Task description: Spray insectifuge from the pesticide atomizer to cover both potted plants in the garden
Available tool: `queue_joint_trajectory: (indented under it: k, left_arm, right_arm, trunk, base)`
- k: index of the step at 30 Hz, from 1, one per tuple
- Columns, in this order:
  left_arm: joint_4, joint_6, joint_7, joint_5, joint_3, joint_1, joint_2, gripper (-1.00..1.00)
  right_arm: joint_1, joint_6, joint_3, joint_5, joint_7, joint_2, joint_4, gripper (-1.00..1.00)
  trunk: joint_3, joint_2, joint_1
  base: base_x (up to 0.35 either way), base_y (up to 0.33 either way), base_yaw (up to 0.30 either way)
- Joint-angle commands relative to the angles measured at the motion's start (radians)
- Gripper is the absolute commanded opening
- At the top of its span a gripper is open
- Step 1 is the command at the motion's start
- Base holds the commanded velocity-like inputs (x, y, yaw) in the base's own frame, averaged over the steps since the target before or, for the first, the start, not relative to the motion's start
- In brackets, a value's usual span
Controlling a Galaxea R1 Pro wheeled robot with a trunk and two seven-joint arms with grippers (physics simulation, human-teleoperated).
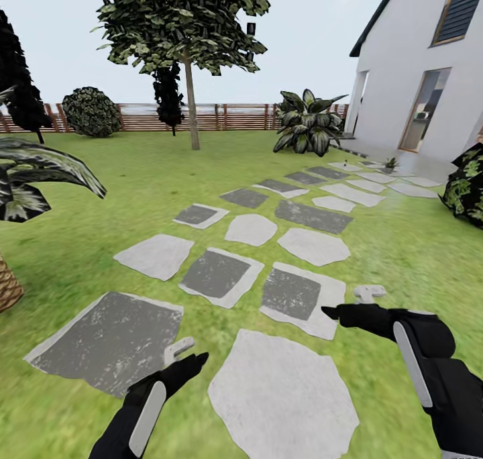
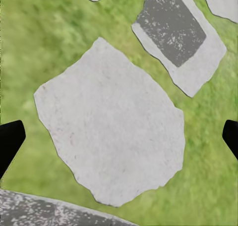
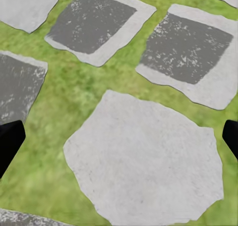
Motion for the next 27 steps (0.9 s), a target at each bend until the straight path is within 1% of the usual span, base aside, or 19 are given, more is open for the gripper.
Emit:
queue_joint_trajectory:
  k: [1, 6, 18, 22, 27]
  left_arm:
    - [0.001, 0.005, 0.005, 0.01, 0.002, 0.0, -0.001, 1.0]
    - [0.006, 0.003, 0.006, 0.008, 0.001, 0.0, 0.0, 1.0]
    - [0.021, 0.004, 0.003, 0.011, 0.001, 0.0, 0.001, 1.0]
    - [0.026, 0.004, 0.003, 0.012, 0.001, 0.0, 0.001, 1.0]
    - [0.028, 0.005, -0.005, 0.013, 0.0, 0.0, 0.001, 1.0]
  right_arm:
    - [-0.001, 0.006, 0.0, -0.008, -0.003, 0.0, -0.001, 1.0]
    - [-0.003, 0.006, 0.001, -0.008, -0.003, 0.002, -0.001, 1.0]
    - [-0.003, 0.006, 0.001, -0.008, -0.003, 0.002, -0.001, 1.0]
    - [-0.002, 0.006, 0.001, -0.008, -0.003, 0.002, -0.001, 1.0]
    - [-0.002, 0.006, -0.001, -0.008, -0.003, 0.001, -0.001, 1.0]
  trunk:
    - [-0.001, -0.001, 0.001]
    - [-0.001, -0.001, 0.001]
    - [-0.001, -0.001, 0.001]
    - [-0.001, -0.001, 0.001]
    - [-0.001, -0.001, 0.001]
  base:
    - [0.337, 0.09, -0.038]
    - [0.339, 0.085, -0.163]
    - [0.337, 0.105, -0.252]
    - [0.314, 0.192, -0.109]
    - [0.296, 0.227, -0.025]
